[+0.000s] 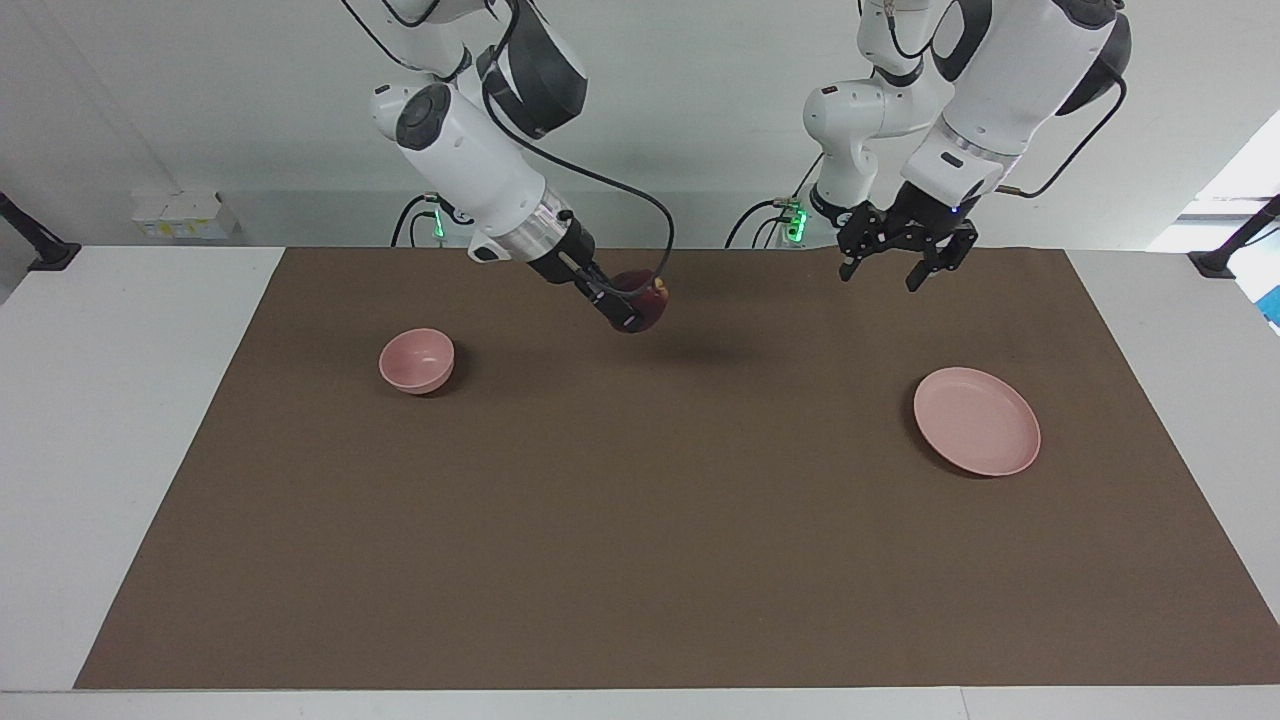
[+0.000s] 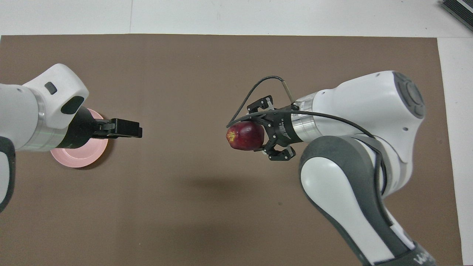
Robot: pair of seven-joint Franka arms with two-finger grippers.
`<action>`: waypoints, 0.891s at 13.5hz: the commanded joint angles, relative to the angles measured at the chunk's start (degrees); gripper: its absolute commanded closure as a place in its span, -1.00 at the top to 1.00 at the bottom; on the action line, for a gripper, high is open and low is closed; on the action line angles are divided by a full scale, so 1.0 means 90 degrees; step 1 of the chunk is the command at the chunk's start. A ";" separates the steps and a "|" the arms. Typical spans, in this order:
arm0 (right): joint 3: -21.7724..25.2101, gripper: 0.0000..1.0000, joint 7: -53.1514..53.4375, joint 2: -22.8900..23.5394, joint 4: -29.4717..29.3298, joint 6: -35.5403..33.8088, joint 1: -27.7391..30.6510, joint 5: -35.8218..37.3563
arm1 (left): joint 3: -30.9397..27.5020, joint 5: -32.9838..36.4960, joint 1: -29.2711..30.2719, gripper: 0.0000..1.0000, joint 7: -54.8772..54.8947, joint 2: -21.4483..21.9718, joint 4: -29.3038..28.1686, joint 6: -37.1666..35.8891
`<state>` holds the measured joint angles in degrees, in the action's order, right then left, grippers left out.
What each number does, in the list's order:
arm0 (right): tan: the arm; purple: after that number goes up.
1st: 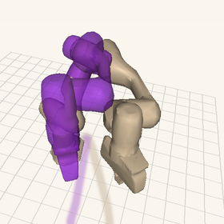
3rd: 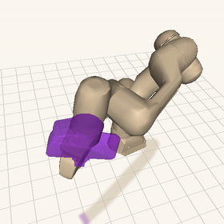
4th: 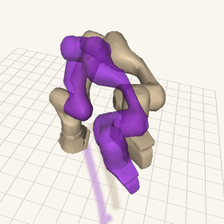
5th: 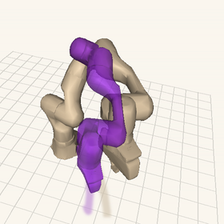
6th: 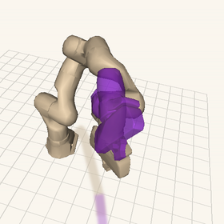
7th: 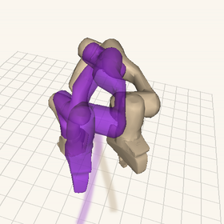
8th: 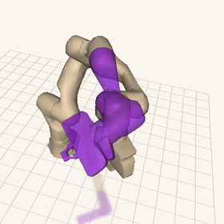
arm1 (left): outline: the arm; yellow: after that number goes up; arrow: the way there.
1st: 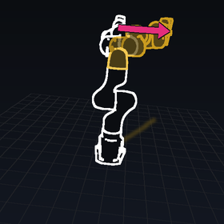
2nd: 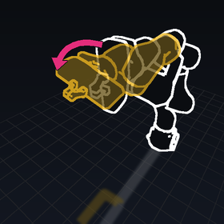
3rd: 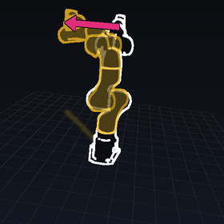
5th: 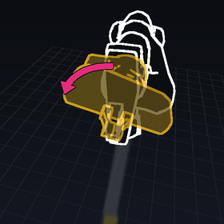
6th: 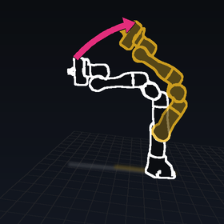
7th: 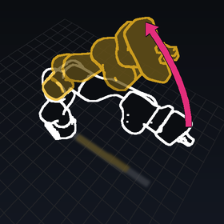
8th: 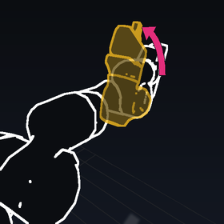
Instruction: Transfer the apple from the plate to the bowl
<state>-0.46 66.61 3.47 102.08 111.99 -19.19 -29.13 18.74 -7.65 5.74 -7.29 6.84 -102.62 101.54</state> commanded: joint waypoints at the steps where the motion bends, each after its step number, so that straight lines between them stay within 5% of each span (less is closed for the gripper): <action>1: -0.0037 -1.00 -0.0796 -0.0238 0.0054 -0.0207 0.0159 0.0617 | -0.0236 0.0489 0.0017 1.00 0.0417 -0.0028 0.0229 -0.0169; 6: -0.0047 -1.00 -0.2524 -0.0297 0.0064 -0.0265 0.0373 0.1889 | -0.0706 0.0644 0.0017 1.00 0.1289 -0.0496 0.1850 -0.2237; 12: -0.0056 -1.00 -0.4497 -0.0619 0.0629 -0.0471 0.1104 0.2436 | -0.0735 0.0763 0.0261 1.00 0.1377 -0.0351 0.1607 -0.2162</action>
<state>-0.31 31.24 1.10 103.83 107.84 -12.04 -8.84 11.80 -1.83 7.13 4.21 3.73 -88.79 83.33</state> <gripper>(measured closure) 0.260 0.000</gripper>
